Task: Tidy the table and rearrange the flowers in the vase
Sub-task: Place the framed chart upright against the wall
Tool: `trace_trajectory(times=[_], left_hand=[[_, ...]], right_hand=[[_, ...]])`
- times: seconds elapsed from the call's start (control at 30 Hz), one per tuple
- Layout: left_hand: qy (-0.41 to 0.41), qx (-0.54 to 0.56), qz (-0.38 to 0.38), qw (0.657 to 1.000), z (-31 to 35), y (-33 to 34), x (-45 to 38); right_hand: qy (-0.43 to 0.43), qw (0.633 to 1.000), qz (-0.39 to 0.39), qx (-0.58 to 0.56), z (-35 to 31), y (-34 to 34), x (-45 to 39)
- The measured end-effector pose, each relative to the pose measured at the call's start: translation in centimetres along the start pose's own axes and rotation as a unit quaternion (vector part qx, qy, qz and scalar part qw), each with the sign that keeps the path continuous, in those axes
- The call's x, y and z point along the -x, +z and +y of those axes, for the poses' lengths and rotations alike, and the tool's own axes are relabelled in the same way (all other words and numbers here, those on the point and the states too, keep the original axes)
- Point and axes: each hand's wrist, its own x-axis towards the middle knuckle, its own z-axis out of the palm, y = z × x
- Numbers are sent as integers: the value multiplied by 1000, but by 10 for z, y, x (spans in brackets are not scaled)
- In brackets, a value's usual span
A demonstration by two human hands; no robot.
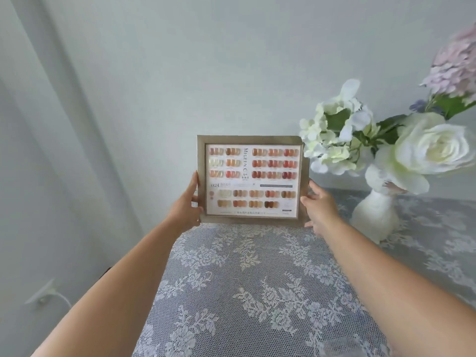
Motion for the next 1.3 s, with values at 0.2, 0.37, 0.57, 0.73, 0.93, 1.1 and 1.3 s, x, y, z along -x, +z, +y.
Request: trace_trajectory(times=[0.2,0.37,0.57,0.73,0.93,1.1,1.3], left_hand=[[6,4,-1,1000,-11,4,-40],[-6,15,-12,1000,-15,7,-69],[11,24,-21,999,-19,20,-98],[18,27,-39,999,-19,26,-119],[25,5,-41,999,-22,29,-134],[33,0,-42,999,-23,27,-142],[30,1,-47,998,-25,27,-143]], right_hand=[[-1,1000,11,-8,0,15,-15],[-12,999,30,16,0,29,-29],[-1,997,59,48,-1,33,-54],[7,998,52,42,-6,35,-70],[-9,998,59,37,-1,37,-82],[-28,997,68,23,-2,39,-89],[-20,997,57,41,-1,38,-88]])
